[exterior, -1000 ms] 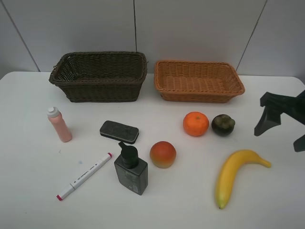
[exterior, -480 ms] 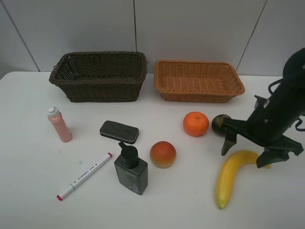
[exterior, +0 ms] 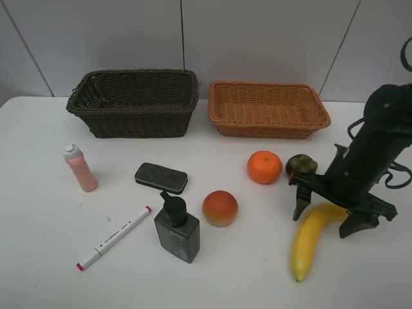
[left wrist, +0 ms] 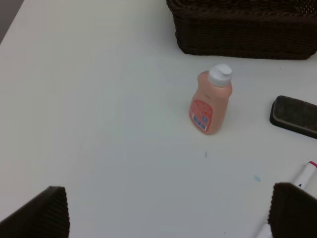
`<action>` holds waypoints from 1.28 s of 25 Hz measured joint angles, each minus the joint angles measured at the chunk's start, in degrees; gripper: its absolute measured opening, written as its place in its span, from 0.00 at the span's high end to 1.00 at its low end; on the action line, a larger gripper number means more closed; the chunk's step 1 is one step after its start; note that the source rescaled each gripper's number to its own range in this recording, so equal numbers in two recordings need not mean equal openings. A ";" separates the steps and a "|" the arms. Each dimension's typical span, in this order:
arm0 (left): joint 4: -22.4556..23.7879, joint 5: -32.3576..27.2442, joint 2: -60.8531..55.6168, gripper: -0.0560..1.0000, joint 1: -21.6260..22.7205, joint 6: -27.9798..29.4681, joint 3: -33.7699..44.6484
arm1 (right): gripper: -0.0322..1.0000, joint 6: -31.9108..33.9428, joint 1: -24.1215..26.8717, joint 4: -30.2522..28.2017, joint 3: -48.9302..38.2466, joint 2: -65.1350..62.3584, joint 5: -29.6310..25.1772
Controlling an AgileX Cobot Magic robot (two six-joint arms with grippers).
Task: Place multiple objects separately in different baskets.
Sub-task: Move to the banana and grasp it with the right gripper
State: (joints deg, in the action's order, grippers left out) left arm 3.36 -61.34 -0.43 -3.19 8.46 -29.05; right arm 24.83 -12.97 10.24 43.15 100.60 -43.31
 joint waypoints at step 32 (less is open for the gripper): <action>0.00 0.00 0.00 0.00 0.00 0.00 0.00 | 0.94 -0.19 0.00 1.66 0.19 2.51 0.41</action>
State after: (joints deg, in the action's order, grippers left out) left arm 3.36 -61.34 -0.43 -3.19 8.46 -29.05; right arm 24.64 -12.97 11.89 43.34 103.11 -42.90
